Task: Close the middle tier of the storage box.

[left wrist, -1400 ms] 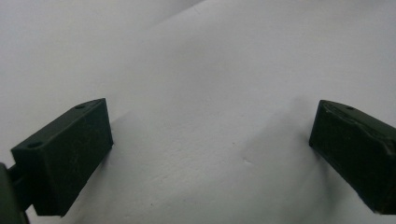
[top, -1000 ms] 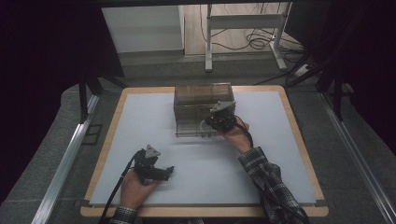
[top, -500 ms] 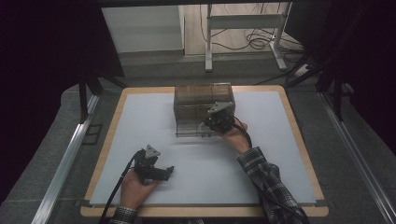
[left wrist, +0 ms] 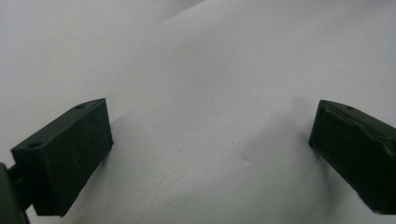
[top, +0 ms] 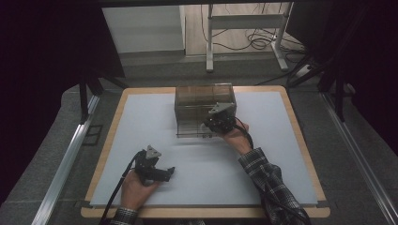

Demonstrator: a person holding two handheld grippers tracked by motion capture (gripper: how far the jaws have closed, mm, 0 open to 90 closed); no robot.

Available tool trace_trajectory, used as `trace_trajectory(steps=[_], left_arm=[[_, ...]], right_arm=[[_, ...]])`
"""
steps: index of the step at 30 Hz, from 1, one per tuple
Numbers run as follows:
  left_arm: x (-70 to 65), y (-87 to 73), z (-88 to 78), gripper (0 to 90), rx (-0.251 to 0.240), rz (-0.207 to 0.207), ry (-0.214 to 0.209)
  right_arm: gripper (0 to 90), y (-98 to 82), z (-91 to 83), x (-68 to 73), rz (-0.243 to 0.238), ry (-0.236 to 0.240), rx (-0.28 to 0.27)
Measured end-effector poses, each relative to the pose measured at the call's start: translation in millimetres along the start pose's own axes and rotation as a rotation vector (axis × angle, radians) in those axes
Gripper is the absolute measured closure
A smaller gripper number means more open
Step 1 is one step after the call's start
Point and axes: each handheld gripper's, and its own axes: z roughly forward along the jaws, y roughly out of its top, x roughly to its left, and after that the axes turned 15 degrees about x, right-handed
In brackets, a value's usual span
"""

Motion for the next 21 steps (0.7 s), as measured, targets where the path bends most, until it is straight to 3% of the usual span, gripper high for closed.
trace_trajectory(steps=[21], left_arm=[[0.3, 0.0, -0.4, 0.0, 0.005, 0.004, 0.000]], right_arm=[[62.3, -2.8, -7.3, 5.5, -0.010, -0.009, -0.018]])
